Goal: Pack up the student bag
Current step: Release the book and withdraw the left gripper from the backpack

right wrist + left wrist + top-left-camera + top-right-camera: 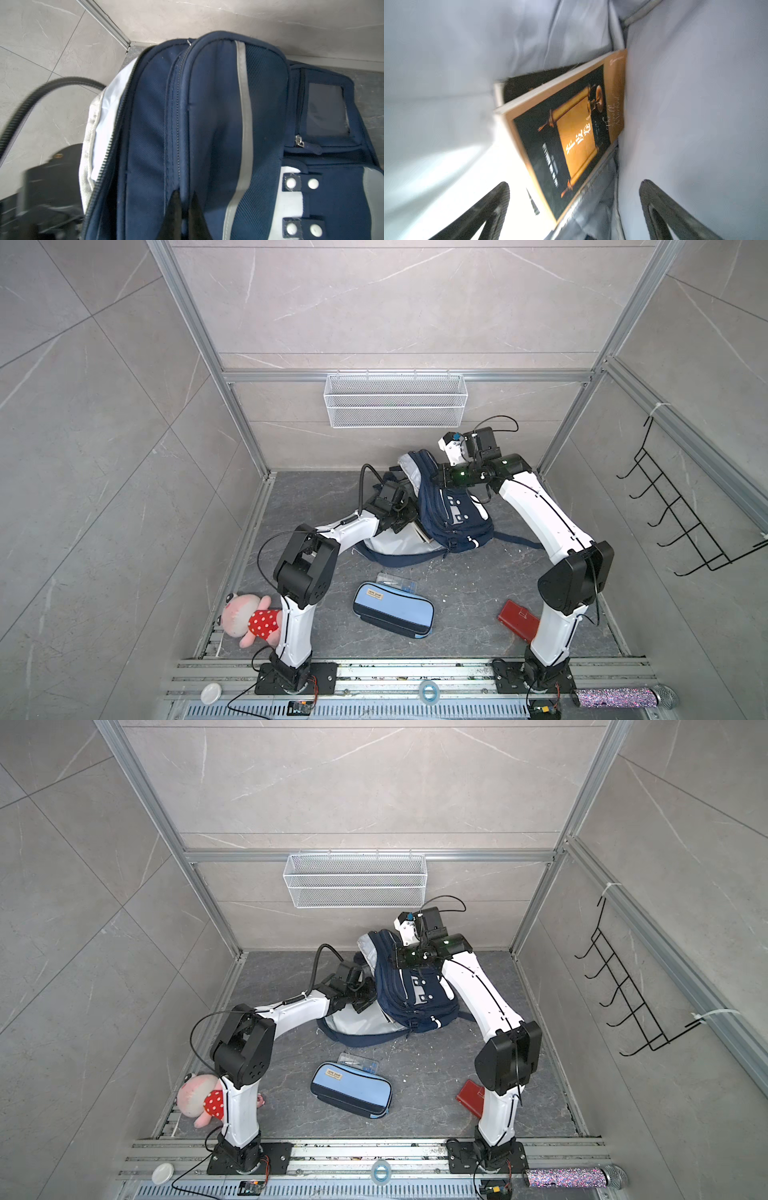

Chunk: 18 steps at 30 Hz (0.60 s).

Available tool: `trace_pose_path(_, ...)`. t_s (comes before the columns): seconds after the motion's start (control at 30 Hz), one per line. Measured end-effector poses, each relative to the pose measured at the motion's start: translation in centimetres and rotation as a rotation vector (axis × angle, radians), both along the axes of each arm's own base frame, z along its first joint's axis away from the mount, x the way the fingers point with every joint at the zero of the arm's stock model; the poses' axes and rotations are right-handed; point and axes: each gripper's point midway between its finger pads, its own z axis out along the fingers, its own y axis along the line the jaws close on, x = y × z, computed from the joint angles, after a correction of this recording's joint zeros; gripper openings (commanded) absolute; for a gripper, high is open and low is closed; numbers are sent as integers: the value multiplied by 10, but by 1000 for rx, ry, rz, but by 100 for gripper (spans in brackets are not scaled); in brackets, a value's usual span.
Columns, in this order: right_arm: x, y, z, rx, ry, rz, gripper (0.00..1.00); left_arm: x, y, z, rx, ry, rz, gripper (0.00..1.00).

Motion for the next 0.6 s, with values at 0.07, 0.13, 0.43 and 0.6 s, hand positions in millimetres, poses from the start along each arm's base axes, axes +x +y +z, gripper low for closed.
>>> trace_pose_path(0.07,4,-5,-1,5,-2,-12,0,-5,7,11,14,-15,-12,96)
trace_pose_path(0.13,8,-11,-3,10,-2,-27,0,-16,15,23,26,-34,-28,95)
trace_pose_path(0.43,27,-45,-14,5,9,-101,0,-92,63,49,95,-47,-126,95)
trace_pose_path(0.6,34,-49,-36,-37,37,-104,0,-123,96,59,163,-42,-150,95)
